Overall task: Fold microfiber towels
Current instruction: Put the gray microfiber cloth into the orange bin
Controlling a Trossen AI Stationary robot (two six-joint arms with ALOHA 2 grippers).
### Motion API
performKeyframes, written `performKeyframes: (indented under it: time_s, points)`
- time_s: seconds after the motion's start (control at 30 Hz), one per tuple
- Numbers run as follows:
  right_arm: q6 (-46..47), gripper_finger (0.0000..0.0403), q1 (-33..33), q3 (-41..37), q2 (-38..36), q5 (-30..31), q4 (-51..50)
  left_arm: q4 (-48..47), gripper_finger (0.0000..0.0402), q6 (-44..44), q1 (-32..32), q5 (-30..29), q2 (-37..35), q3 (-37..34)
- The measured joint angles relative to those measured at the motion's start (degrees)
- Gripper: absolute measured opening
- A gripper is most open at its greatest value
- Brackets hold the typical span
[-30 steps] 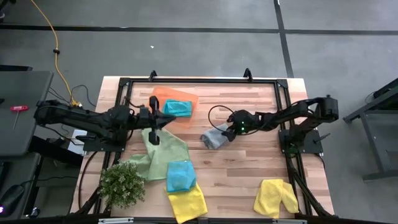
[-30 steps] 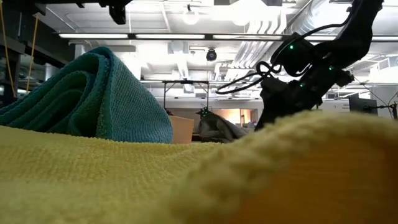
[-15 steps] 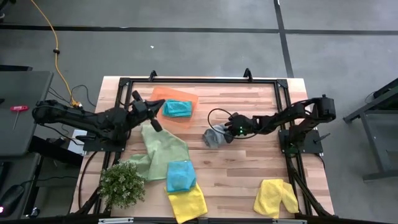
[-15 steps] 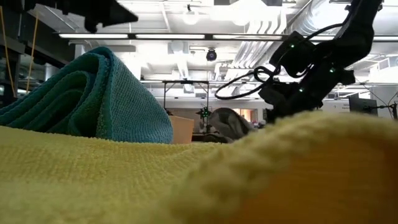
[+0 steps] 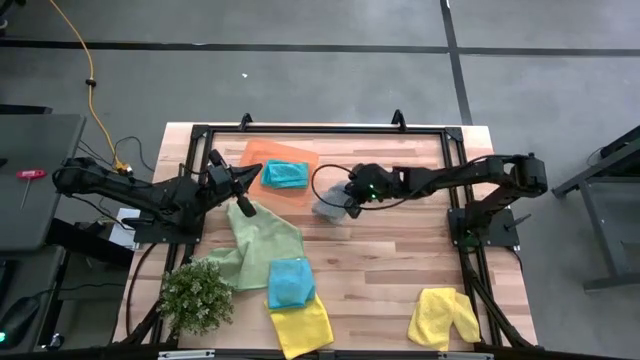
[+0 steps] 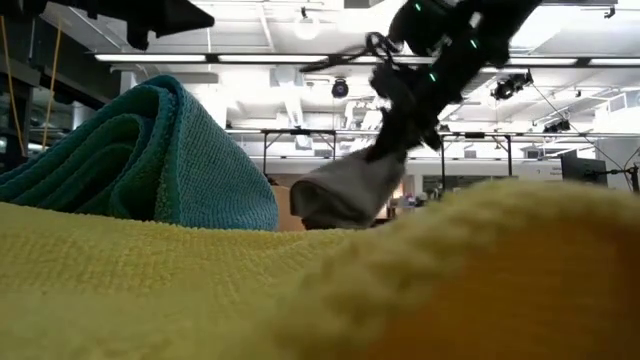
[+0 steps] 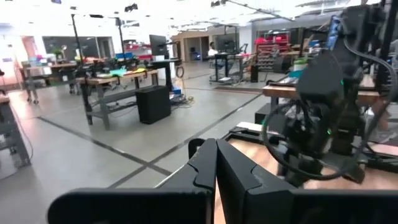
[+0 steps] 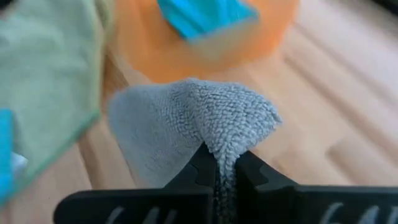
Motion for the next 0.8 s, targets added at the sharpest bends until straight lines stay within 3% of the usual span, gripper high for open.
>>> performKeyframes:
  time_s: [0.2, 0.33, 0.6, 0.8]
  points:
    - [-5.53, 0.0001, 0.00, 12.75, 0.00, 0.14, -8.20, 1.08, 0.0000, 5.34, -6.65, -10.87, -2.17, 0.00]
    - [-8.14, 0.0000, -0.23, 19.50, 0.21, 0.17, -8.37, 4.11, 0.0000, 9.66, -11.76, -17.26, -3.47, 0.00]
    - [-9.52, 0.0000, -1.84, 28.35, 8.45, 0.17, -2.51, 8.45, 0.0000, 14.08, -17.69, -22.28, -3.46, 0.00]
    - [-3.03, 0.0000, -2.75, 29.96, 18.37, -0.72, 9.63, 8.57, 0.0000, 14.59, -19.04, -23.89, -3.45, 0.00]
